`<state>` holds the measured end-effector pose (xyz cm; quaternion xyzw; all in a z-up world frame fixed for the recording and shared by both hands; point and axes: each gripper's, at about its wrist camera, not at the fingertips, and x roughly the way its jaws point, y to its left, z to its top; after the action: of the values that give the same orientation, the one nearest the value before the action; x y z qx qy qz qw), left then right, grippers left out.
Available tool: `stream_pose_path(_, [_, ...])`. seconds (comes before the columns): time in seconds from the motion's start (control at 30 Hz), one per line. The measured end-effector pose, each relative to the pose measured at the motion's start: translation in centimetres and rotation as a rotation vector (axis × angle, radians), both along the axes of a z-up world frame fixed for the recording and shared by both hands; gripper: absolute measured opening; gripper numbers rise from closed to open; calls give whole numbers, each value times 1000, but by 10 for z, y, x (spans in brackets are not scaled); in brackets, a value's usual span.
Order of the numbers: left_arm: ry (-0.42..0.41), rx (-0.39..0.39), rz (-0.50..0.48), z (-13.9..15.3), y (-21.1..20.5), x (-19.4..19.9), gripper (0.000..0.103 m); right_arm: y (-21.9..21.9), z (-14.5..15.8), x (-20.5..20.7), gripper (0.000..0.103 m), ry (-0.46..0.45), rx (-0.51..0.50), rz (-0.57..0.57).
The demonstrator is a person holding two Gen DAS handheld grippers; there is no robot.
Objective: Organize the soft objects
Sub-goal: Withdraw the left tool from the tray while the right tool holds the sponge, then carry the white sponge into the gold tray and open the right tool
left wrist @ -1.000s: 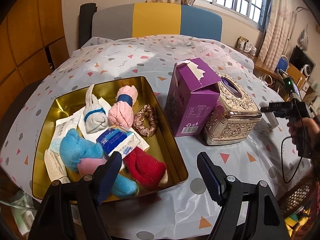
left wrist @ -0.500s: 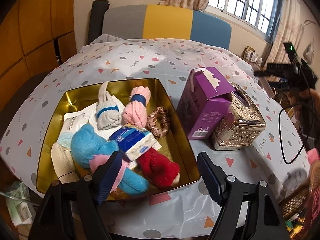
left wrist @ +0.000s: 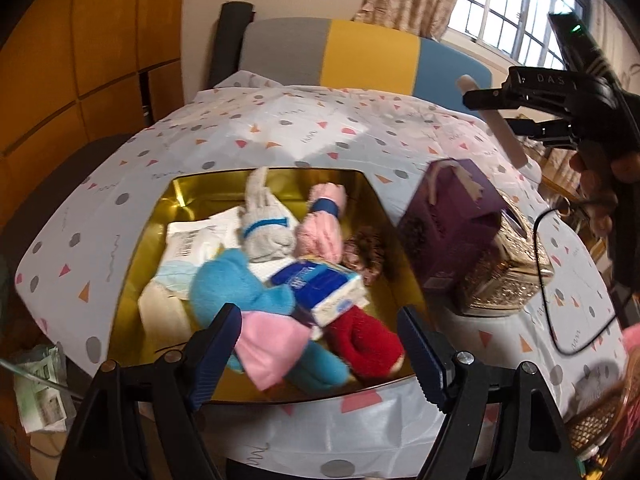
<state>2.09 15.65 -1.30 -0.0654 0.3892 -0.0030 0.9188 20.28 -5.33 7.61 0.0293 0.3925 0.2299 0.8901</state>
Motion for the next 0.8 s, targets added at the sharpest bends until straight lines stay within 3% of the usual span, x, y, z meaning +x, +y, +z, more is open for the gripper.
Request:
stream_pose_path(0.23, [-8,0,81,-3,29,-7,80,71,-24,-28,63,6,-53,165])
stream_pose_path(0.53, [2,-12,146,-9,53,-11,81,114,-61,-63,64,75,-72,299])
stream_pose_path(0.8, [3,-18,189,-12,66,-12,81,135,-99,-81,65,151,-95,325])
